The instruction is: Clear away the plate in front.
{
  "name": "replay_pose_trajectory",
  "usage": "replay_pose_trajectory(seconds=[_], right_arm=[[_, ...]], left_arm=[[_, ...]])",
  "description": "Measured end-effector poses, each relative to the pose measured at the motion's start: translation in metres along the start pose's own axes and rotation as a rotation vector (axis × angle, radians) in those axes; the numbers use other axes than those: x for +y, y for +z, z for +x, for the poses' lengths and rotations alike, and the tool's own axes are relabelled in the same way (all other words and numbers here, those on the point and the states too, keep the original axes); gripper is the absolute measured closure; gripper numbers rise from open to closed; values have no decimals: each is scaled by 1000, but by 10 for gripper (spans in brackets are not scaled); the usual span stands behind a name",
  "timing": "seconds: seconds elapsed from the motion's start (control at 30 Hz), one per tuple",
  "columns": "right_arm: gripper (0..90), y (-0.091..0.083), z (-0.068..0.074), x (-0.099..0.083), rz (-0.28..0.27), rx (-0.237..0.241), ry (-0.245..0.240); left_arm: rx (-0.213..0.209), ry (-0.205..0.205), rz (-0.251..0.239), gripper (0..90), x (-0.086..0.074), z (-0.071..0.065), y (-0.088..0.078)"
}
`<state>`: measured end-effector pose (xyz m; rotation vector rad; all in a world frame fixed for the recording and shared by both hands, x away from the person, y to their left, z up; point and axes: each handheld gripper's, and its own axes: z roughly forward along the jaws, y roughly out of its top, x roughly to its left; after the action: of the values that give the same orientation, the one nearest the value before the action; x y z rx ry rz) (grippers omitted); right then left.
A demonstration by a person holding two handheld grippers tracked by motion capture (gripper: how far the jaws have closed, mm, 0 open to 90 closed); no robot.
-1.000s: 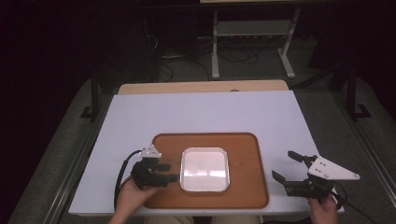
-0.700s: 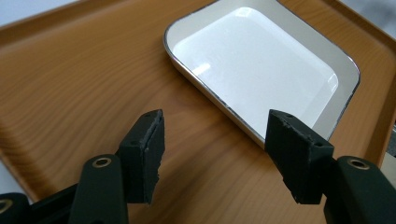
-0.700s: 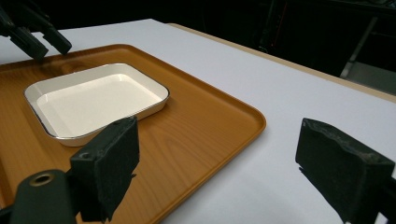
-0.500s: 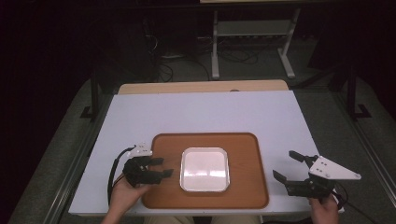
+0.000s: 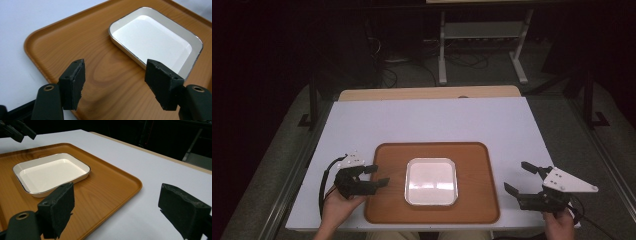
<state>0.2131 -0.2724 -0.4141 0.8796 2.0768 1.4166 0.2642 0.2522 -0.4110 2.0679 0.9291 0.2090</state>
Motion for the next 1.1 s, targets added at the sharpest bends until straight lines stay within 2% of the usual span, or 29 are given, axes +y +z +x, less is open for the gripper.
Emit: replay_pose_trajectory(seconds=[0.53,0.77,1.1], right_arm=[[125,1,0,0,9,-2,-6],[125,2,0,0,11,-3,-7],[125,3,0,-1,24,-3,-6]], left_arm=[[51,23,-32,296,-5,12,-9],[80,45,-49,290,-7,16,-12],[133,47,-96,281,-12,25,-18]])
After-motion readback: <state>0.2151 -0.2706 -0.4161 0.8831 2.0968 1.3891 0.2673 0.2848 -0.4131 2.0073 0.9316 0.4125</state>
